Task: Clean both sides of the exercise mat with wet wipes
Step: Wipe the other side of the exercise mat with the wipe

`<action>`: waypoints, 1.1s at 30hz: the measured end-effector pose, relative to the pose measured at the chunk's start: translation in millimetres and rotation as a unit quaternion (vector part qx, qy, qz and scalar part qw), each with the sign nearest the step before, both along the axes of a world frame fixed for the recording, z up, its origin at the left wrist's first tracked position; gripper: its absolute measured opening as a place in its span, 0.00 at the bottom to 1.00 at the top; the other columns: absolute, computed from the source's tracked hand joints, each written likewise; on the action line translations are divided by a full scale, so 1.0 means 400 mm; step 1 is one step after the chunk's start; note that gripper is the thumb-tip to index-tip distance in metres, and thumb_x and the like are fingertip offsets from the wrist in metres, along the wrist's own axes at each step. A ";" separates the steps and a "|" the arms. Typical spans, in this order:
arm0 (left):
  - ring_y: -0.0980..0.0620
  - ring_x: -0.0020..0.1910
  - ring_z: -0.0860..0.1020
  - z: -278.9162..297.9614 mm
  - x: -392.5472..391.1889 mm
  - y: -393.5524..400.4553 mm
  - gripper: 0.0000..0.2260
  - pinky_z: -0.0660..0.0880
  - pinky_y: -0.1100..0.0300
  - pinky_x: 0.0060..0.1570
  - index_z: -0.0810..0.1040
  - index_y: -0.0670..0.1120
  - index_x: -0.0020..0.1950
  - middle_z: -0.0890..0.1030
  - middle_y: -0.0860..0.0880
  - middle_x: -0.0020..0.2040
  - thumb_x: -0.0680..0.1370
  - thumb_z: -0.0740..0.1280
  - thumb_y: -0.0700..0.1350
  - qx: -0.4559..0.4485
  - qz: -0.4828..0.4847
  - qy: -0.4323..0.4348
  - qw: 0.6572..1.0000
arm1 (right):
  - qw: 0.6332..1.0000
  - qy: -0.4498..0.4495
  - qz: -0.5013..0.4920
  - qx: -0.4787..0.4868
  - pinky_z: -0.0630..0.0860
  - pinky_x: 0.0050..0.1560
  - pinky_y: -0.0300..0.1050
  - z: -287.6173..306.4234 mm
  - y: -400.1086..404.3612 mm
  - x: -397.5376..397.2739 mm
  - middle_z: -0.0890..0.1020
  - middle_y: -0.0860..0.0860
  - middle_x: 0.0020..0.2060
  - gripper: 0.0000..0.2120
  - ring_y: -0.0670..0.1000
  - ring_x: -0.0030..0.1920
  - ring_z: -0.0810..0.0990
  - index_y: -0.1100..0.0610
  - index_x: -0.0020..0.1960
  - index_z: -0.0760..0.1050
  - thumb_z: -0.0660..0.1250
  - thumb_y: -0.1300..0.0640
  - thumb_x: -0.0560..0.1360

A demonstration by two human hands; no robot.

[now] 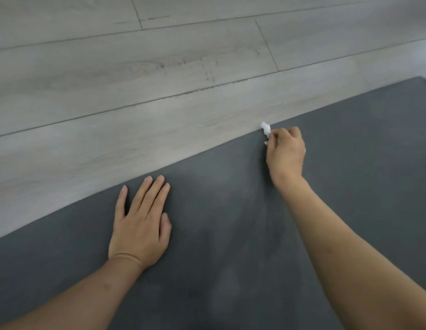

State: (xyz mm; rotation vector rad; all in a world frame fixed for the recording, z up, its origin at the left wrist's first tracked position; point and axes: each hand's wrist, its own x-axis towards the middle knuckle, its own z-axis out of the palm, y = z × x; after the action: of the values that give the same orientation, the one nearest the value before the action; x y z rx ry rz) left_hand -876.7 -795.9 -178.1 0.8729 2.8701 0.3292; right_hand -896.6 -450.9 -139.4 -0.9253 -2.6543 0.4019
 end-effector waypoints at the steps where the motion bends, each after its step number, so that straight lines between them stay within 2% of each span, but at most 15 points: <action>1: 0.49 0.82 0.60 0.002 -0.001 0.002 0.29 0.53 0.36 0.79 0.66 0.44 0.81 0.62 0.49 0.83 0.80 0.53 0.50 -0.003 -0.001 0.000 1.000 | 1.000 0.007 -0.009 0.000 0.71 0.41 0.49 -0.001 -0.044 -0.010 0.76 0.57 0.43 0.09 0.61 0.40 0.77 0.62 0.43 0.79 0.64 0.59 0.78; 4: 0.49 0.81 0.61 0.003 0.000 -0.005 0.29 0.54 0.37 0.80 0.65 0.41 0.81 0.62 0.48 0.83 0.80 0.53 0.49 0.004 0.012 0.005 1.000 | 0.987 0.034 0.156 -0.028 0.73 0.37 0.54 -0.015 -0.297 -0.006 0.76 0.58 0.38 0.08 0.60 0.37 0.75 0.61 0.39 0.77 0.65 0.64 0.77; 6: 0.50 0.81 0.61 0.003 -0.001 -0.008 0.30 0.55 0.37 0.79 0.65 0.40 0.81 0.62 0.47 0.83 0.79 0.53 0.48 0.013 0.020 0.005 1.000 | 0.951 0.015 0.305 -0.051 0.74 0.38 0.55 -0.016 -0.434 0.041 0.75 0.58 0.39 0.07 0.60 0.39 0.74 0.62 0.41 0.76 0.63 0.65 0.77; 8: 0.50 0.81 0.62 0.003 -0.002 -0.008 0.30 0.55 0.37 0.79 0.65 0.40 0.81 0.62 0.47 0.83 0.79 0.53 0.48 0.012 0.018 0.005 1.000 | 0.929 -0.001 0.367 -0.044 0.74 0.38 0.55 -0.017 -0.410 0.050 0.75 0.58 0.41 0.05 0.59 0.42 0.74 0.61 0.42 0.75 0.64 0.64 0.77; 10: 0.49 0.81 0.62 0.004 -0.004 -0.005 0.30 0.56 0.37 0.79 0.65 0.40 0.81 0.62 0.47 0.82 0.79 0.53 0.48 0.003 0.015 0.007 1.000 | 0.951 -0.004 0.308 0.009 0.74 0.37 0.56 -0.013 -0.268 0.019 0.74 0.58 0.41 0.06 0.61 0.41 0.74 0.61 0.40 0.73 0.65 0.63 0.76; 13: 0.49 0.81 0.62 0.001 -0.008 -0.002 0.30 0.55 0.37 0.79 0.65 0.40 0.81 0.63 0.46 0.82 0.80 0.53 0.49 -0.010 0.014 0.008 1.000 | 0.996 -0.006 0.083 0.041 0.70 0.40 0.54 0.010 -0.027 -0.017 0.75 0.60 0.42 0.08 0.64 0.41 0.75 0.64 0.42 0.74 0.63 0.61 0.77; 15: 0.49 0.81 0.61 0.003 -0.008 0.001 0.30 0.54 0.37 0.79 0.65 0.40 0.81 0.63 0.46 0.82 0.80 0.53 0.49 -0.023 0.010 0.010 1.000 | 0.999 0.012 -0.010 0.038 0.65 0.41 0.52 0.013 -0.012 -0.016 0.76 0.61 0.42 0.06 0.65 0.41 0.75 0.64 0.42 0.75 0.62 0.62 0.76; 18: 0.48 0.81 0.62 0.006 -0.005 0.000 0.29 0.56 0.37 0.79 0.66 0.40 0.80 0.63 0.46 0.82 0.80 0.53 0.48 -0.029 0.014 0.009 0.999 | 0.993 0.040 0.107 -0.023 0.68 0.39 0.52 -0.015 -0.243 0.007 0.75 0.59 0.38 0.05 0.61 0.36 0.73 0.63 0.40 0.73 0.65 0.66 0.75; 20: 0.48 0.80 0.64 0.007 -0.008 -0.002 0.29 0.57 0.37 0.78 0.67 0.40 0.80 0.64 0.46 0.82 0.79 0.53 0.47 -0.024 0.018 0.012 0.999 | 0.957 0.014 0.285 -0.047 0.72 0.36 0.51 -0.014 -0.413 0.051 0.74 0.57 0.38 0.05 0.57 0.36 0.73 0.62 0.40 0.73 0.67 0.66 0.75; 22: 0.48 0.80 0.64 0.010 -0.010 -0.003 0.29 0.58 0.37 0.78 0.67 0.40 0.80 0.65 0.46 0.81 0.79 0.53 0.47 -0.017 0.020 0.015 1.000 | 0.922 -0.002 0.386 -0.021 0.75 0.36 0.51 -0.022 -0.422 0.072 0.74 0.56 0.39 0.05 0.56 0.38 0.74 0.60 0.41 0.74 0.68 0.65 0.75; 24: 0.48 0.79 0.65 0.012 -0.011 0.001 0.29 0.58 0.37 0.78 0.67 0.40 0.79 0.66 0.46 0.81 0.78 0.54 0.47 -0.017 0.021 0.021 0.999 | 0.942 -0.010 0.335 0.004 0.74 0.37 0.54 -0.027 -0.290 0.048 0.74 0.56 0.39 0.07 0.58 0.38 0.75 0.59 0.41 0.73 0.67 0.62 0.77; 27: 0.47 0.79 0.66 0.012 -0.012 0.004 0.29 0.58 0.37 0.78 0.68 0.39 0.79 0.66 0.45 0.80 0.78 0.54 0.47 -0.019 0.017 0.022 0.999 | 0.991 -0.007 0.135 0.021 0.72 0.38 0.55 -0.005 -0.074 0.026 0.75 0.58 0.39 0.07 0.62 0.38 0.76 0.61 0.41 0.74 0.65 0.62 0.78; 29: 0.46 0.79 0.66 0.011 -0.013 0.003 0.29 0.58 0.37 0.78 0.68 0.39 0.79 0.67 0.45 0.80 0.78 0.54 0.47 -0.019 0.017 0.021 0.999 | 0.997 0.022 0.076 0.011 0.72 0.40 0.54 -0.004 -0.061 0.029 0.76 0.58 0.40 0.05 0.62 0.38 0.76 0.62 0.42 0.75 0.65 0.63 0.77; 31: 0.46 0.78 0.66 0.011 -0.016 0.003 0.29 0.58 0.37 0.78 0.68 0.39 0.79 0.67 0.45 0.80 0.78 0.54 0.46 -0.019 0.016 0.021 0.999 | 0.996 0.034 0.076 0.001 0.72 0.38 0.54 -0.020 -0.165 0.022 0.77 0.59 0.38 0.03 0.62 0.37 0.76 0.62 0.41 0.75 0.67 0.66 0.73; 33: 0.46 0.78 0.67 0.012 -0.017 0.002 0.29 0.58 0.37 0.77 0.69 0.39 0.78 0.67 0.45 0.80 0.78 0.54 0.46 -0.018 0.012 0.024 0.999 | 0.984 0.023 0.177 -0.003 0.73 0.37 0.53 -0.036 -0.323 0.024 0.76 0.57 0.38 0.05 0.60 0.37 0.76 0.60 0.41 0.75 0.69 0.67 0.70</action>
State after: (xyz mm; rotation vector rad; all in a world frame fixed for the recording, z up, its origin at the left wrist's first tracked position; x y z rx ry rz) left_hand -883.4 -795.1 -173.4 0.8525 2.9238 0.2627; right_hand -887.2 -580.3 -154.0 -0.4352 -2.7746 0.5043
